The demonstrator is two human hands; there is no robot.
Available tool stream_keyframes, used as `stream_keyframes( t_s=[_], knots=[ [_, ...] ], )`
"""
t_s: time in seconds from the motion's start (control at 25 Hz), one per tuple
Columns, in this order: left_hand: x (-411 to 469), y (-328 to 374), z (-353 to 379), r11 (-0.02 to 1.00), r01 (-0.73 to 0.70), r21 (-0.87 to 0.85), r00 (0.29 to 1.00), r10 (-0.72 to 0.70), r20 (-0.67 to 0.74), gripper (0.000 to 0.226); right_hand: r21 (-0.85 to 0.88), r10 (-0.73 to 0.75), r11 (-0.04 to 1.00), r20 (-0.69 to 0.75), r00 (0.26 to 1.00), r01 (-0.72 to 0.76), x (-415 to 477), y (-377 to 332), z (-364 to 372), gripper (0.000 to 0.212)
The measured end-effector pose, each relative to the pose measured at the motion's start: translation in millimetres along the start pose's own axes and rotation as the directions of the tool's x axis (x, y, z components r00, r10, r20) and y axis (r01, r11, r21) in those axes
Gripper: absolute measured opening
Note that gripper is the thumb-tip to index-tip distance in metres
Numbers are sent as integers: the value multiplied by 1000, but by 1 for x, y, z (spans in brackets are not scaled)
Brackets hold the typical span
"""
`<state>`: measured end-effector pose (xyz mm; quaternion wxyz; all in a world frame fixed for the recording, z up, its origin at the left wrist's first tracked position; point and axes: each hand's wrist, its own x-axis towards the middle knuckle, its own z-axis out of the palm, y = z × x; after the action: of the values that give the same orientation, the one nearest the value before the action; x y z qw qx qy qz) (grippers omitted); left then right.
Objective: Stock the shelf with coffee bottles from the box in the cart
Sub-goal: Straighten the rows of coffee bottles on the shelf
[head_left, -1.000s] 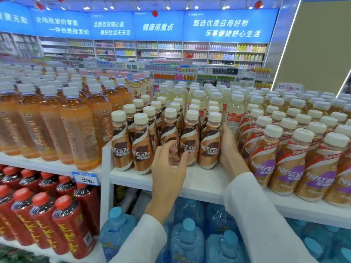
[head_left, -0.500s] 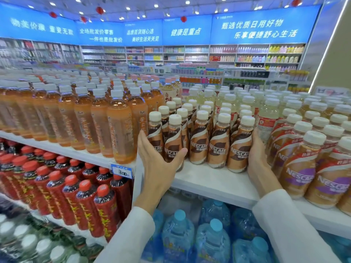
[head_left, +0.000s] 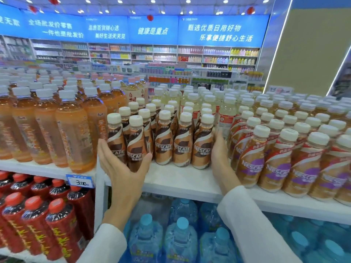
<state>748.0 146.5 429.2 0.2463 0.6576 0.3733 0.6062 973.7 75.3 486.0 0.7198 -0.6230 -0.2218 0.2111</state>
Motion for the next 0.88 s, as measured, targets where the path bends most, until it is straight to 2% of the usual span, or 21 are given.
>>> stream_keyframes(
  t_s=[0.08,0.12,0.16,0.24,0.28,0.36,0.52,0.64,0.68,0.72,0.76,0.84,0.88],
  knots=[
    [-27,13,-1,992,-98,-80,992,92,-81,81,-124,-48,991,-16,999,45,-28,-4,-11,55],
    [-42,21,1,986,-87,-144,995,80,-58,63,-152,-78,985,23,997,80,-50,-4,-22,51],
    [-54,31,5,975,-26,-220,999,30,17,48,-149,-109,982,81,991,120,-76,-3,-34,45],
    [-73,63,25,923,163,-348,955,-59,291,34,-108,-196,972,115,974,209,-118,1,-71,27],
    [-82,79,38,887,251,-388,910,-80,407,32,-92,-238,966,64,969,243,-133,2,-93,19],
    [-93,110,65,825,343,-448,851,-71,520,37,-97,-309,949,-85,947,301,-144,-2,-143,18],
    [-94,158,129,810,340,-477,837,-30,546,68,-99,-405,911,-391,826,399,-119,-33,-246,30],
    [-81,174,169,827,289,-481,845,15,534,80,-136,-467,873,-507,724,468,-77,-59,-306,16],
    [-77,176,178,819,279,-501,851,31,525,78,-170,-470,876,-510,720,452,-60,-64,-320,10],
    [-73,177,187,799,290,-526,850,37,525,79,-193,-453,890,-485,748,414,-44,-69,-329,14],
    [-70,177,195,766,322,-556,844,33,535,80,-171,-411,911,-427,805,374,-30,-73,-333,24],
    [-65,180,206,639,444,-628,816,0,578,81,-13,-263,963,-266,927,269,-9,-78,-332,45],
    [-62,181,207,583,499,-641,799,-24,600,82,68,-201,973,-206,958,218,-3,-79,-331,54]
  ],
)
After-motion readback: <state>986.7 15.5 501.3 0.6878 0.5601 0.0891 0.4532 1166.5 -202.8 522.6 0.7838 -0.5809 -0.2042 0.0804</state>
